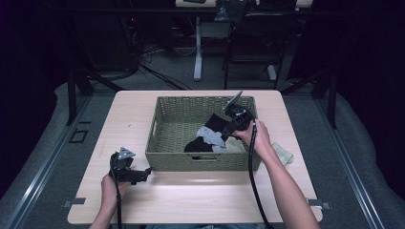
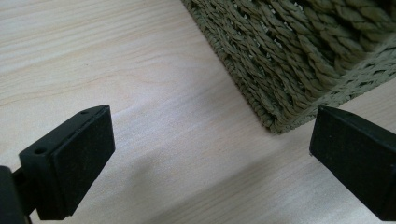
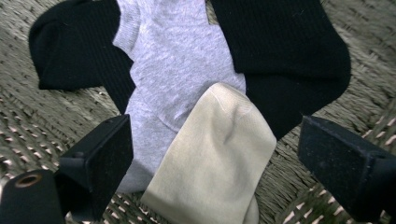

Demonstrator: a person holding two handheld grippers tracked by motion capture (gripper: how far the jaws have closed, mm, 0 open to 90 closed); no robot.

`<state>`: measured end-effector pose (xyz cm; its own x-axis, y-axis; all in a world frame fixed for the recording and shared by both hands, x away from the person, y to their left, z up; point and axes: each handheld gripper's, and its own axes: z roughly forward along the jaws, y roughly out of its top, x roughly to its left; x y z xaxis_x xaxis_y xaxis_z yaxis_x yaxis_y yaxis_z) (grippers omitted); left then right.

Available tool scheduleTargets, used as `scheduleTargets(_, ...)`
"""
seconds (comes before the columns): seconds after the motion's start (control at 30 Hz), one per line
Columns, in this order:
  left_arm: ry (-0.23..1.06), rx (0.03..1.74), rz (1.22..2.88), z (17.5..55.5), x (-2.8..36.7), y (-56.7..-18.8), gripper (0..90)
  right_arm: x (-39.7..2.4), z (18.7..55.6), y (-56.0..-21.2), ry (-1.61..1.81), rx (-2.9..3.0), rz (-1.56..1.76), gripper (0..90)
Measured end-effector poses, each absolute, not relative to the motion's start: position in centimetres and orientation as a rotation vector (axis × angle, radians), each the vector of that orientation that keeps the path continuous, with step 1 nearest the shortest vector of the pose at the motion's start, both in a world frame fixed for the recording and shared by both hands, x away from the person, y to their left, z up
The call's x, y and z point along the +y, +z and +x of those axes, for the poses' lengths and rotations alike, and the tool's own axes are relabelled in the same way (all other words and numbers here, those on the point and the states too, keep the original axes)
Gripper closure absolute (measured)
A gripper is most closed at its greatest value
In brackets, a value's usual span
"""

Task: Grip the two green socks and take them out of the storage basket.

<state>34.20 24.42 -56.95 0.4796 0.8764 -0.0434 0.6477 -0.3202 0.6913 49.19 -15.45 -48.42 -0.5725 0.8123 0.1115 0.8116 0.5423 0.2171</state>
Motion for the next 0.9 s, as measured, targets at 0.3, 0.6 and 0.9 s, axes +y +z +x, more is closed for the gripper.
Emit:
scheduleTargets(0.3, 0.452, 1.255, 2.076, 34.2, 24.4, -56.9, 0.1, -14.9, 49.7, -50.4, 0.332, 2.759, 1.485, 17.9)
scheduleTargets(0.6, 0.451, 1.255, 2.077, 34.2, 24.4, -57.0, 0.1, -14.1, 50.2, -51.9, 0.254, 2.745, 1.537, 35.2)
scheduleTargets(0.9, 0.451, 1.251, 2.08, 34.2, 24.4, -56.9, 0.2, -13.8, 50.1, -51.7, 0.211, 2.748, 1.556, 86.2)
